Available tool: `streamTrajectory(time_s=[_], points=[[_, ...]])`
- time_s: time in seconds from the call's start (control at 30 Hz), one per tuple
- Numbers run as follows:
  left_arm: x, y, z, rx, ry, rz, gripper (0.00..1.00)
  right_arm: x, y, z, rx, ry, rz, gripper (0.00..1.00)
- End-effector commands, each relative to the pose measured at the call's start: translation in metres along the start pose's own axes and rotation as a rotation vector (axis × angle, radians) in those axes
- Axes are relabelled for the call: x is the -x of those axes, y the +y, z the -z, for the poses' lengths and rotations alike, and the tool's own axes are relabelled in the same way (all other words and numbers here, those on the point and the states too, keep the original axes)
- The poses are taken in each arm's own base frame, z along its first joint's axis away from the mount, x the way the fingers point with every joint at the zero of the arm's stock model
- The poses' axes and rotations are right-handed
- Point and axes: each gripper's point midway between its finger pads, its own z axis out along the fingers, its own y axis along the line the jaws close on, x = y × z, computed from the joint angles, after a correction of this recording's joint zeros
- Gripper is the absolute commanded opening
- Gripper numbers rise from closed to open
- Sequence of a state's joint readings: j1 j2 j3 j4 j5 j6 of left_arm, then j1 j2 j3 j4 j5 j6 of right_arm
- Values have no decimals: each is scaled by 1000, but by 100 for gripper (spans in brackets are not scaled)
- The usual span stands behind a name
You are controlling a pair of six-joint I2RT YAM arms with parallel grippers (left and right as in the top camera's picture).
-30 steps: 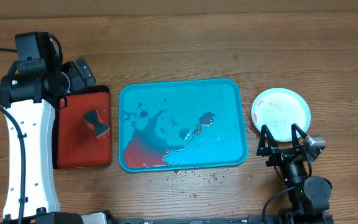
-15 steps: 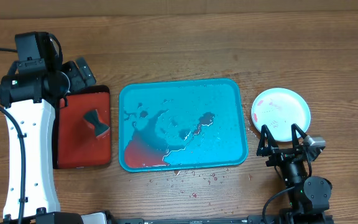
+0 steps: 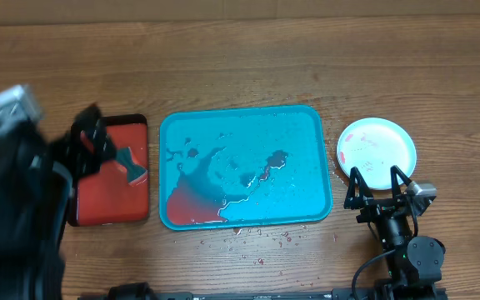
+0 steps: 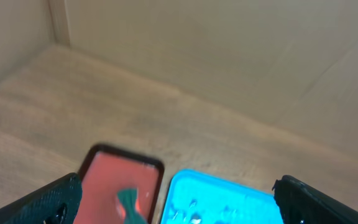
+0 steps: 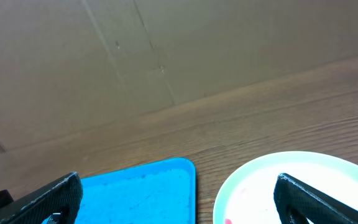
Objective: Clean dirty plates on tray and stack at the side
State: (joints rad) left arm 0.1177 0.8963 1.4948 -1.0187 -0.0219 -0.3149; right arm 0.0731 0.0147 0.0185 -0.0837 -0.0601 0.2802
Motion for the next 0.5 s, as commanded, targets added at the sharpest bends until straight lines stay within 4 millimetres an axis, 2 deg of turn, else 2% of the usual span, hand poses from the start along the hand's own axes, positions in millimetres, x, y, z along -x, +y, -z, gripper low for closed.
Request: streamTrajectory(time_s=[0.0,0.1,0.17,0.23,0.33,0.47], points=[[-14,4,21,-15,-32,3,100,-1,0,0,2,-6,12,100],[-34,22,33,42,-66,-22,100,-1,0,0,2,-6,12,100],[-44,36,34,95,-95,-19,100,-1,0,0,2,-6,12,100],[-53,41,30,94,-142,-15,100,-1,0,0,3,-6,12,100],[-61,37,15,31,-239,-10,100,-1,0,0,2,-6,12,100],[-77,16,-7,-121,-354,-96,100,-1,0,0,2,-6,12,100]])
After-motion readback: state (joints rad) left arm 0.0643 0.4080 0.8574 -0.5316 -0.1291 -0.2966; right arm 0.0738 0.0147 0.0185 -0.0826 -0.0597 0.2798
